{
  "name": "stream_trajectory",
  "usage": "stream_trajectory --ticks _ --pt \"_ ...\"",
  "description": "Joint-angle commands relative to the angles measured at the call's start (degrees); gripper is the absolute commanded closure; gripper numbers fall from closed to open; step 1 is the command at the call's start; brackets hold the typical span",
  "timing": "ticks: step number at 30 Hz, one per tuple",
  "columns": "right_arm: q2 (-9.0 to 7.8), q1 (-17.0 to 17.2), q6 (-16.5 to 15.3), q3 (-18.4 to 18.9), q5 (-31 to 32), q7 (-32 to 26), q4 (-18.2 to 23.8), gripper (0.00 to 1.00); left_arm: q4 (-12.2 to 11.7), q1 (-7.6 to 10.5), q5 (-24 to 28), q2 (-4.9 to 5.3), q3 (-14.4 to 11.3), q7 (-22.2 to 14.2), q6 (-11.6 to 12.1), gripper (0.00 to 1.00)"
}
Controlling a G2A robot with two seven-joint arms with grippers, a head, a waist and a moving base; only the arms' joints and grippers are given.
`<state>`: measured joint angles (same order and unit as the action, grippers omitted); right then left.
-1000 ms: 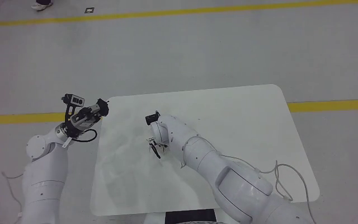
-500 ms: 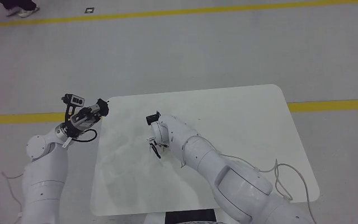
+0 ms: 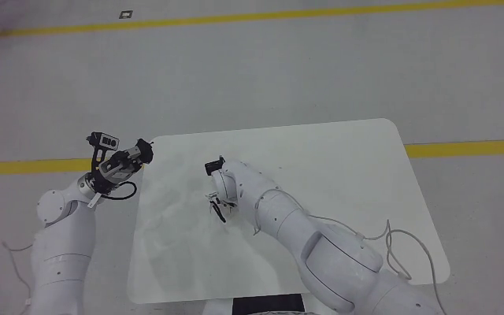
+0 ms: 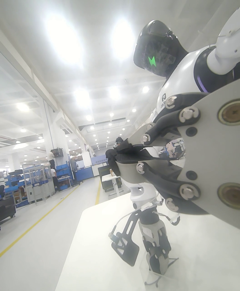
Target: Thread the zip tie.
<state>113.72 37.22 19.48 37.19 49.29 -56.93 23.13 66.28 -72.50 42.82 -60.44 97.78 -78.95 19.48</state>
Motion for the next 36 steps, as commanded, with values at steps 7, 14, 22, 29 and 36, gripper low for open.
stream_trajectory --ticks 7,14,22,29,36 --pt "-0.04 -0.5 0.0 0.2 -0.5 -0.5 1.7 1.0 0.0 0.0 0.0 0.0 0.0 0.0 0.0 1.0" --pt "-0.38 -0.2 0.0 1.5 0.9 -1.1 3.9 1.0 0.0 0.0 0.0 0.0 0.0 0.0 0.0 1.0" --pt "-1.2 1.7 0.0 4.5 4.4 -2.5 7.9 1.0 0.0 0.0 0.0 0.0 0.0 0.0 0.0 1.0" --pt "-2.23 4.7 0.0 8.2 9.7 -4.1 13.6 1.0 0.0 0.0 0.0 0.0 0.0 0.0 0.0 1.0" --pt "-3.41 9.1 0.0 11.6 15.8 -7.1 20.7 1.0 0.0 0.0 0.0 0.0 0.0 0.0 0.0 1.0"
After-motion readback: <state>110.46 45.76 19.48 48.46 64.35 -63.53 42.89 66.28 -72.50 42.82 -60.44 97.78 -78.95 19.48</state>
